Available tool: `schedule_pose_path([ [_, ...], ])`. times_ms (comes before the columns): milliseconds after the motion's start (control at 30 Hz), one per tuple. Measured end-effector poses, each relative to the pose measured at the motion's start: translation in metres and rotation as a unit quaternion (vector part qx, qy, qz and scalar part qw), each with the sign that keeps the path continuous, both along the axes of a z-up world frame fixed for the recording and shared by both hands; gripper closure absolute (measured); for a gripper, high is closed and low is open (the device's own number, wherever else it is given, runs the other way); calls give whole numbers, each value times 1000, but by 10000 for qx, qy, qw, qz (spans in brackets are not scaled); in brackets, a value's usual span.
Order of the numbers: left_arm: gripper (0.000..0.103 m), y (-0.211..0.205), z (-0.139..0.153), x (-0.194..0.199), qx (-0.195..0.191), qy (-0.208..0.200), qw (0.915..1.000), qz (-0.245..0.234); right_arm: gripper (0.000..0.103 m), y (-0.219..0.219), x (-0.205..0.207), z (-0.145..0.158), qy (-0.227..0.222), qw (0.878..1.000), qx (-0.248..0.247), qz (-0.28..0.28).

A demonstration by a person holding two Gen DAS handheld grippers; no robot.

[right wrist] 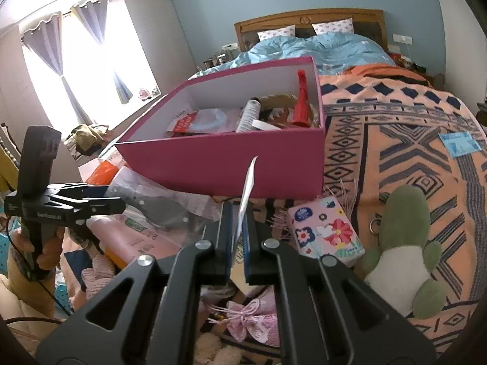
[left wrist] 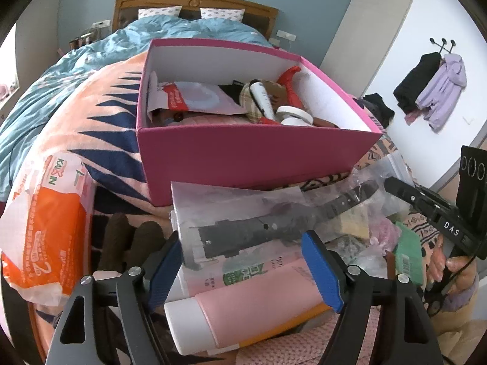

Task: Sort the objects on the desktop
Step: 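Carry the bagged black strap to the pink box with left tool while right carries plastic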

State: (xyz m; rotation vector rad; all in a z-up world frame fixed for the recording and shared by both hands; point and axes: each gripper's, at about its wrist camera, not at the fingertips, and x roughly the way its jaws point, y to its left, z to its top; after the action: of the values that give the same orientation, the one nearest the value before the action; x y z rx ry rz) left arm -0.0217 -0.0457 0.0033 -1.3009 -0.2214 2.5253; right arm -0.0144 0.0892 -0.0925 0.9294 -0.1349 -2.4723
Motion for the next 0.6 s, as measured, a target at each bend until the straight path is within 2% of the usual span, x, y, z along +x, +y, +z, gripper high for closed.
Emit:
schedule_pose_path([
  [133,29,2,1,2,-6,48,10000,-70,96,-1,2,6,90,9999,44,27],
  [367,31,0,-8,-2,88,-110,9999,-12,96,1,1,2,36,10000,54,-13],
  [500,50,-2,-5,-1,3,-47,9999,109,96,3,2,3,38,10000,41,-35],
  [600,58,-1,-2,1,-86,14,9998,157,96,1,3,6,75,10000,10,9],
])
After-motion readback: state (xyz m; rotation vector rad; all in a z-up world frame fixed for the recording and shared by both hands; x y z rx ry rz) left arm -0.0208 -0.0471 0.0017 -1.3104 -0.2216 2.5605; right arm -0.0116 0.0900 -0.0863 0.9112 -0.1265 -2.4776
